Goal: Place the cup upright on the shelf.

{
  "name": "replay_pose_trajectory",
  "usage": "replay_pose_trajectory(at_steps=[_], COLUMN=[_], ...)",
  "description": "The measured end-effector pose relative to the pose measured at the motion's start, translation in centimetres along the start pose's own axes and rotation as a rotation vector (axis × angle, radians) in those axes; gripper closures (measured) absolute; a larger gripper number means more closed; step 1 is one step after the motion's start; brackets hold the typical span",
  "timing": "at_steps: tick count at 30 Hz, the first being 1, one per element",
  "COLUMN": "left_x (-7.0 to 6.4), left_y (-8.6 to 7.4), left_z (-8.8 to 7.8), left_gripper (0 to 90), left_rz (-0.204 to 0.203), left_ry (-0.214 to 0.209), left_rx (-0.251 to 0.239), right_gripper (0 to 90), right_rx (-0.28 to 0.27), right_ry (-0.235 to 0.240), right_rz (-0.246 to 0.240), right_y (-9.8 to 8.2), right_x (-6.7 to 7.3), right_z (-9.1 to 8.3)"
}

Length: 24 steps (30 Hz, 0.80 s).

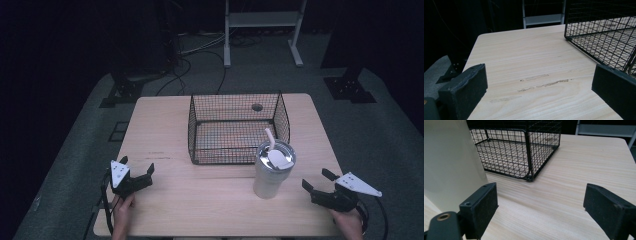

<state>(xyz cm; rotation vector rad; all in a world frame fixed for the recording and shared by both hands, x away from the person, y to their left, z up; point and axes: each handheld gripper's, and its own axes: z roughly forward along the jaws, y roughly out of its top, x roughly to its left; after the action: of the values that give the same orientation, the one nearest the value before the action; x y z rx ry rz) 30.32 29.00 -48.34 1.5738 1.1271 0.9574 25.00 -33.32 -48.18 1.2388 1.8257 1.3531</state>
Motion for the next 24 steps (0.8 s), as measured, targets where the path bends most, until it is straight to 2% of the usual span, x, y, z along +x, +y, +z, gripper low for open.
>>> replay_pose_trajectory(at_steps=[6, 18, 19, 24], left_x=[0.0, -0.1, -0.1, -0.1], left_y=[0.0, 0.0, 0.0, 0.0], left_z=[0.0, 0.0, 0.0, 0.0], left_gripper=[0.0, 0.0, 0.0, 0.0], left_rz=[0.001, 0.002, 0.002, 0.002], left_ry=[0.003, 0.004, 0.004, 0.005], left_rx=[0.003, 0.003, 0.002, 0.002], right_gripper=[11.3, 9.4, 9.3, 6.4], right_rx=[-0.021, -0.013, -0.01, -0.002], right_ry=[0.025, 0.108, 0.134, 0.183], right_rz=[-0.002, -0.027, -0.04, -0.054], right_y=[0.6, 1.7, 2.0, 2.5], right_x=[0.2, 0.8, 1.1, 2.1], right_z=[-0.2, -0.8, -0.8, -1.0])
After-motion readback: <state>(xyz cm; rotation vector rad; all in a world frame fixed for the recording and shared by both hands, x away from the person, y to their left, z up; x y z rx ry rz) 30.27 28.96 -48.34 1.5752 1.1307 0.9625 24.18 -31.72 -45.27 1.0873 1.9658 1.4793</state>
